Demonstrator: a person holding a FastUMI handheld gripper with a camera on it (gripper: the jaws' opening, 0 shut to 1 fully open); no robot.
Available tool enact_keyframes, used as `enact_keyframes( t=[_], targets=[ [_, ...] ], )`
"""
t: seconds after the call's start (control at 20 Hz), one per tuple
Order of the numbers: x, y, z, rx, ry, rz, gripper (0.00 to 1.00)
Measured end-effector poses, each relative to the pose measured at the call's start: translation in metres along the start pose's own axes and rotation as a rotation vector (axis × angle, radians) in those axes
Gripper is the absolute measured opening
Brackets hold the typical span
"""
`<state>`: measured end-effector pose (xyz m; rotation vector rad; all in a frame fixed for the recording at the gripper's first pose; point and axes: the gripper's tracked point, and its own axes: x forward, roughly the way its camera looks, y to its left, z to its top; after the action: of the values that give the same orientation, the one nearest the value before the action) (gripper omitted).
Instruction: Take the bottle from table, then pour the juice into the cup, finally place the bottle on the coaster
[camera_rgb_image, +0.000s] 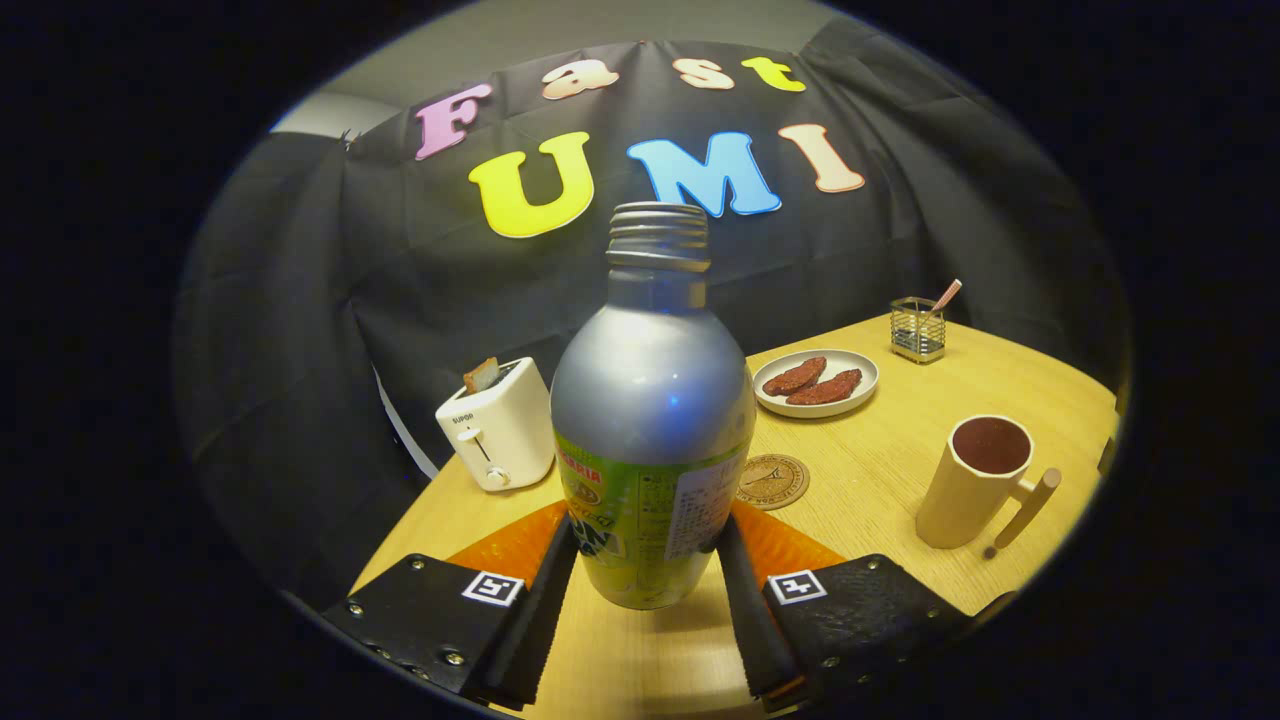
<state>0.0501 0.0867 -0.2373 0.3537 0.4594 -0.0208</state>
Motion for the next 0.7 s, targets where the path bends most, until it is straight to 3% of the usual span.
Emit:
enact_keyframes(
  t=[0.45,0.7],
  targets=[
    [-0.003,-0.032,0.017,0.285,-0.023,0.033,0.74],
    [0.001,-0.063,0.004,0.393,0.014,0.006,0.74]
  ],
)
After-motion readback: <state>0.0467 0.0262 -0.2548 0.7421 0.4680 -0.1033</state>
